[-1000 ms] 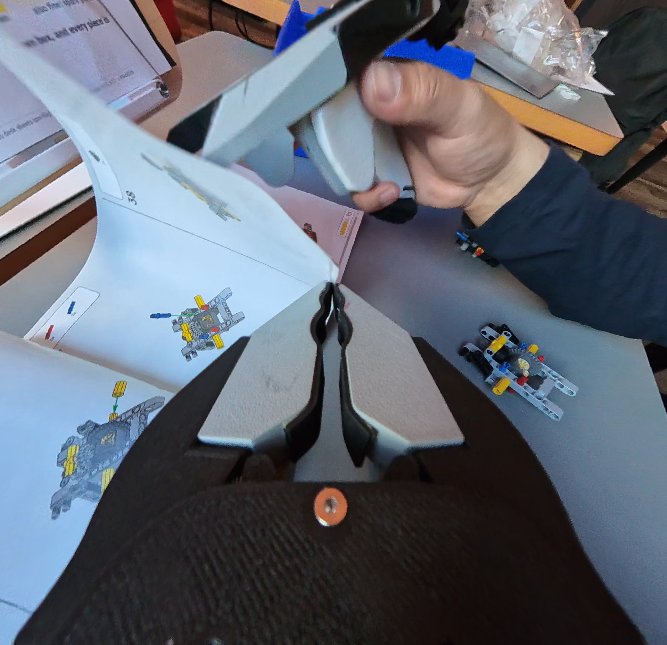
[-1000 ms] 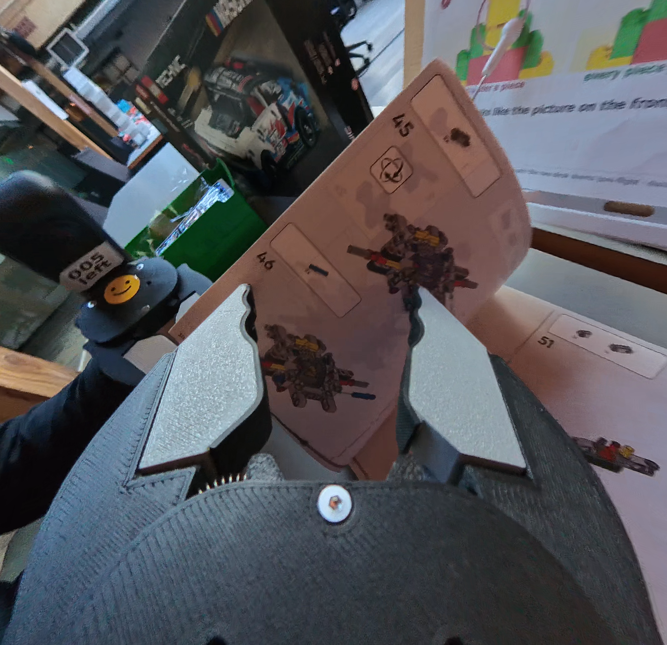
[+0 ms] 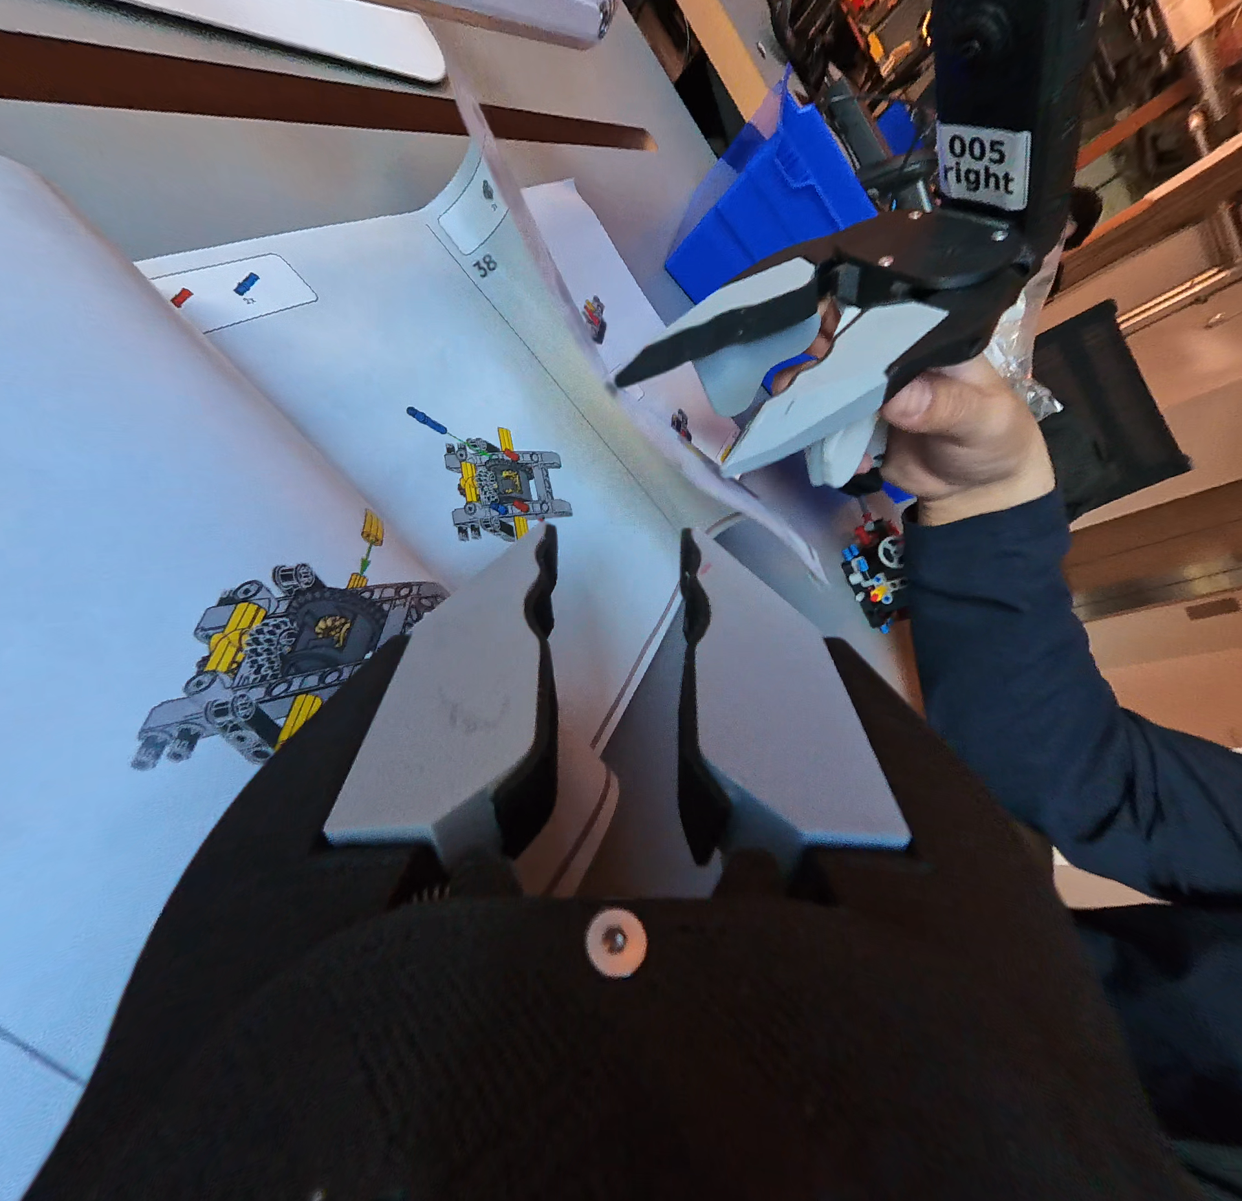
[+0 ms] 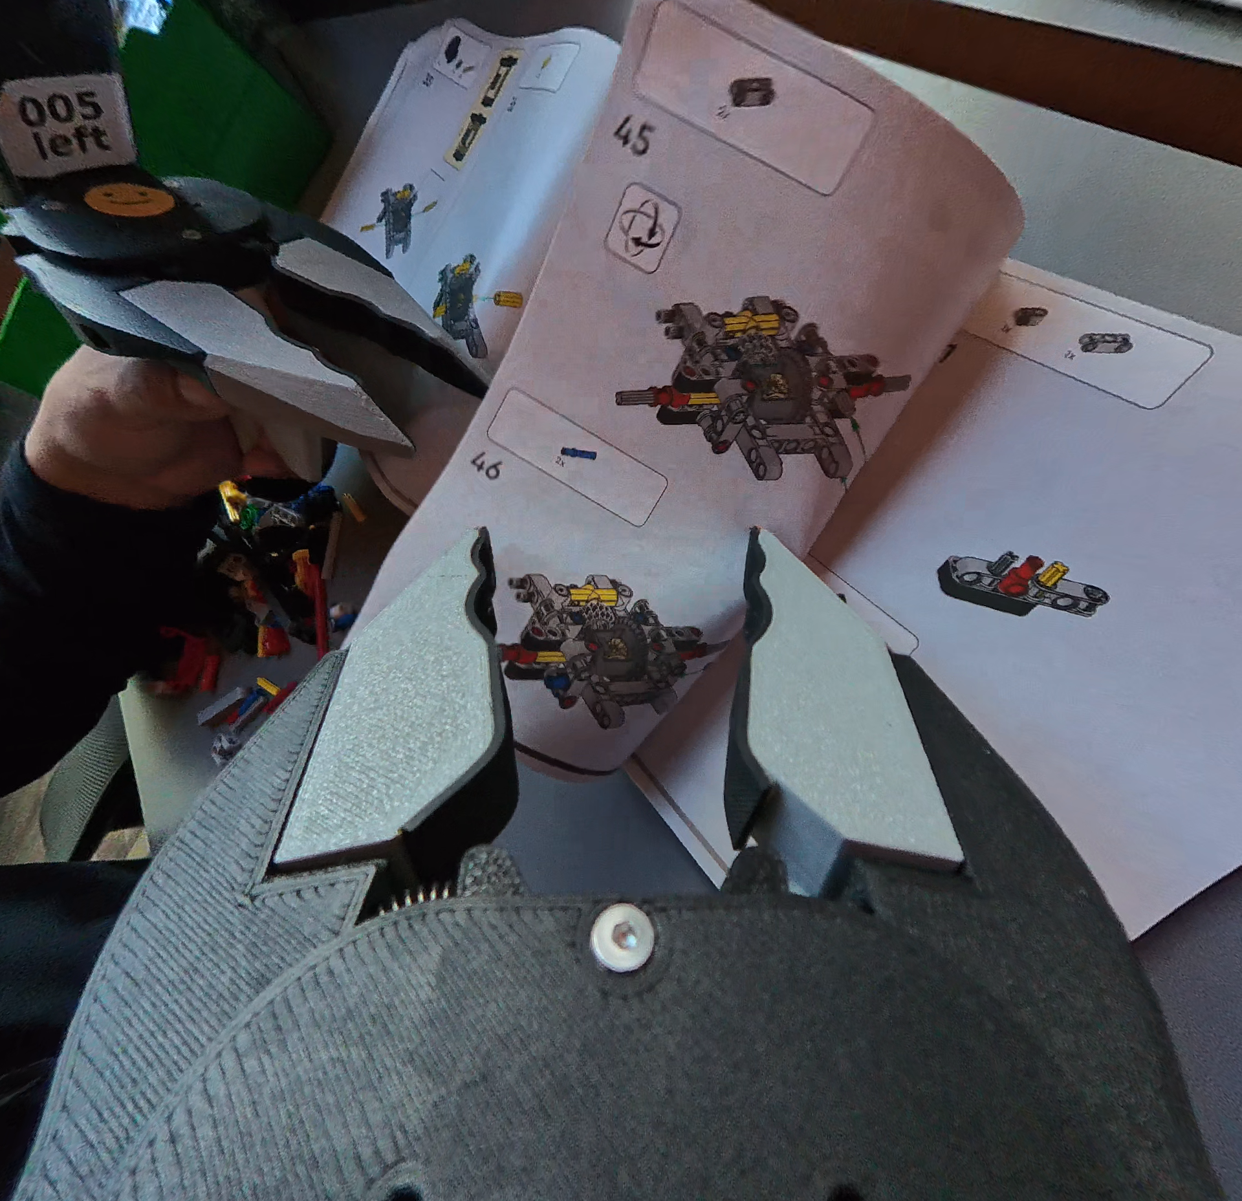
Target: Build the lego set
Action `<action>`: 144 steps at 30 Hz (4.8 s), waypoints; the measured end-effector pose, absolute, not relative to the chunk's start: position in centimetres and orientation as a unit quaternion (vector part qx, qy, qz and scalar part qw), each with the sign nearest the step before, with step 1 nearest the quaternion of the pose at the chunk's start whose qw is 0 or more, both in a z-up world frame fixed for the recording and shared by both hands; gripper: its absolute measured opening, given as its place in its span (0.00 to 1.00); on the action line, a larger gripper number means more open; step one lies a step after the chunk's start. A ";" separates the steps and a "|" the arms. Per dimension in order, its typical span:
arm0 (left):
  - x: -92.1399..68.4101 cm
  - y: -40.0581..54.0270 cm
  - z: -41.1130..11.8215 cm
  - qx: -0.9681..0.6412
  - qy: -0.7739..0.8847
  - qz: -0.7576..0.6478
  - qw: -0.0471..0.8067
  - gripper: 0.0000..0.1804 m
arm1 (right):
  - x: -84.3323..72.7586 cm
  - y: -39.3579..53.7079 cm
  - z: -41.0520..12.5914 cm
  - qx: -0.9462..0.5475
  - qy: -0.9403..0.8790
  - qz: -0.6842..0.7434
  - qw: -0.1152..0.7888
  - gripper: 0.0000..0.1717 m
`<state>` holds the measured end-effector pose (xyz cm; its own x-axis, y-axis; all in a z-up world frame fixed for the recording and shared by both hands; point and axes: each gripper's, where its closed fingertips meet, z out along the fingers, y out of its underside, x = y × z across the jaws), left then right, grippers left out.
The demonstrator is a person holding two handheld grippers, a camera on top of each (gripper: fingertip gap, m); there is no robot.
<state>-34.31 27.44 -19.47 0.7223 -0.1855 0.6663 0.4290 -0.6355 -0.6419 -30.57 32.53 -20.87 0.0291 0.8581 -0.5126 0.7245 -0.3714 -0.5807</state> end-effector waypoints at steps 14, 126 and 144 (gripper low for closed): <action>-33.0 29.1 -19.4 -0.792 -0.137 -0.403 0.437 0.22 | -30.3 32.4 -20.8 -0.712 -0.563 0.412 0.080 0.43; -51.4 10.3 -4.5 -0.875 -0.093 0.095 0.465 0.00 | -35.7 26.8 -23.6 -0.692 -0.656 0.289 0.084 0.16; -50.6 9.5 -2.0 -0.850 -0.076 0.083 0.515 0.01 | -37.6 20.4 -16.0 -0.603 -0.677 0.406 0.110 0.16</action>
<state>-50.58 9.47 -2.02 0.9746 0.2149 -0.0630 0.0434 -0.4575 -0.8881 -37.57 20.36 -16.03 -0.2477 0.9071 -0.3404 0.7278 -0.0578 -0.6833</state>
